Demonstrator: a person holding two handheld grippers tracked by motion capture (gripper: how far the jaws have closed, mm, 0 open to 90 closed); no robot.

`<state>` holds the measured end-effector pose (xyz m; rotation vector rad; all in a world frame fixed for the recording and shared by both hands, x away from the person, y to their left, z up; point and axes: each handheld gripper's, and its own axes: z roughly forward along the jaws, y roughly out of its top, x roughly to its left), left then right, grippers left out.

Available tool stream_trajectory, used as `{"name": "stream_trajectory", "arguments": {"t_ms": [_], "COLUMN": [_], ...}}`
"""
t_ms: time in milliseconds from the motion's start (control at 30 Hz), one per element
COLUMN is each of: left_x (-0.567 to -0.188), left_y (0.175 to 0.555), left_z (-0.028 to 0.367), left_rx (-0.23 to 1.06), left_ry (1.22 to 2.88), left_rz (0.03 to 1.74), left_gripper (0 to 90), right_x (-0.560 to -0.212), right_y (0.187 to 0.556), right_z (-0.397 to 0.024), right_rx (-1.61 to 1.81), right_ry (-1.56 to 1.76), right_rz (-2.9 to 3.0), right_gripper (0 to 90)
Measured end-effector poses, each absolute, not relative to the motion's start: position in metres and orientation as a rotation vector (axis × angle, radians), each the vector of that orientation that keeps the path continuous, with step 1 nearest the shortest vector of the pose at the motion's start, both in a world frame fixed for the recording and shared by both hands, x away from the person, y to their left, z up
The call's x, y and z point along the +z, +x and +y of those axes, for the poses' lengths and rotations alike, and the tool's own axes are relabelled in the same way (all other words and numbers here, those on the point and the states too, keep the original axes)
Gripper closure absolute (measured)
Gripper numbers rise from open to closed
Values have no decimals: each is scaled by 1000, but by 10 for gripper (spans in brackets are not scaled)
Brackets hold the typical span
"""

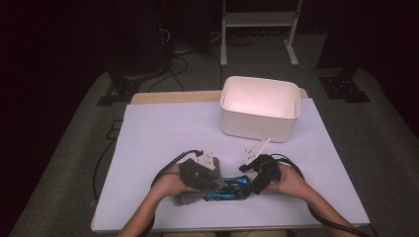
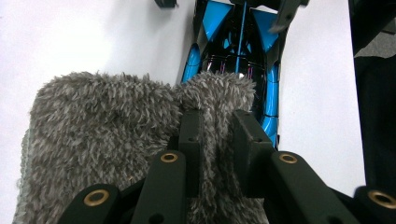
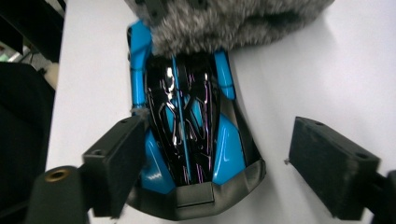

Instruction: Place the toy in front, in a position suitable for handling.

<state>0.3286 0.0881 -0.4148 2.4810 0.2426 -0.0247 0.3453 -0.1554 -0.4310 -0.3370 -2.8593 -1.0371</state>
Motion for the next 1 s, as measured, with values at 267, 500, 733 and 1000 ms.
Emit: {"name": "stream_trajectory", "arguments": {"t_ms": [267, 500, 733, 1000], "left_x": [-412, -403, -395, -388], "left_y": [330, 337, 345, 355], "left_z": [89, 91, 90, 82], "left_rx": [-10, 16, 9, 6], "left_ry": [2490, 2470, 2444, 2428], "left_rz": [241, 283, 311, 349], "left_gripper": [750, 751, 750, 751], "right_x": [-443, -449, -447, -437], "right_y": [357, 360, 352, 325], "right_z": [-157, -160, -160, -161], "right_rx": [-1014, -1033, -1071, -1186], "right_ry": [-451, -487, -481, -353], "right_rz": [-2711, -2591, -2631, -2832], "right_gripper": [210, 317, 321, 342]}}
